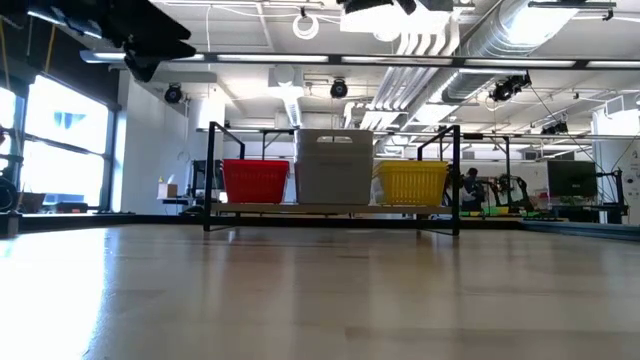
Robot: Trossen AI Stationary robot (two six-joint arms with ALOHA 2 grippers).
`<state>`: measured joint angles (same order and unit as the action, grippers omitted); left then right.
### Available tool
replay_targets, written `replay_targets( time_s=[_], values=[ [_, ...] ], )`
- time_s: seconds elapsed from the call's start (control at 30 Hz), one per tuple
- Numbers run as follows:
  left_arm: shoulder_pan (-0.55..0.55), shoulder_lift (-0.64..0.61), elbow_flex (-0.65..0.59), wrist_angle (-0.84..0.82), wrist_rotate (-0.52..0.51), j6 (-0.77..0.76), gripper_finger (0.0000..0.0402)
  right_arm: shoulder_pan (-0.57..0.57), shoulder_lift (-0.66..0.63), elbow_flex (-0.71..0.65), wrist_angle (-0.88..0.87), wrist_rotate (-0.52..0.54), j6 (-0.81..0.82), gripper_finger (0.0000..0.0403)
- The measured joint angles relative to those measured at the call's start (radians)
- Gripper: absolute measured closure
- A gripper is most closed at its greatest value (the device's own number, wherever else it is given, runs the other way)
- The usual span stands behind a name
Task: Stack baskets on shelf by color
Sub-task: Return to Home Position
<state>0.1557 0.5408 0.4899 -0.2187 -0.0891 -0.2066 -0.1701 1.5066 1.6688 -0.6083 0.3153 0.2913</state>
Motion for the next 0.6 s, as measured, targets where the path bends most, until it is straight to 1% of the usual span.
replay_targets(
  time_s=[0.17,0.33,0.47,0.6],
  values=[
    [-0.041,-0.158,-0.142,0.09,0.0,-0.005,0.0264,0.03,-0.038,0.0,0.008,0.0,-0.001,0.0304],
    [-0.065,-0.272,-0.28,0.185,0.003,-0.027,0.0264,0.03,-0.121,0.0,-0.011,0.0,-0.004,0.0304],
    [-0.067,-0.319,-0.375,0.304,0.003,-0.027,0.0264,0.029,-0.219,0.0,-0.051,0.011,-0.035,0.0304],
    [-0.067,-0.333,-0.458,0.411,-0.002,-0.044,0.0264,0.029,-0.32,0.0,-0.117,0.066,-0.087,0.0304]
  ],
)
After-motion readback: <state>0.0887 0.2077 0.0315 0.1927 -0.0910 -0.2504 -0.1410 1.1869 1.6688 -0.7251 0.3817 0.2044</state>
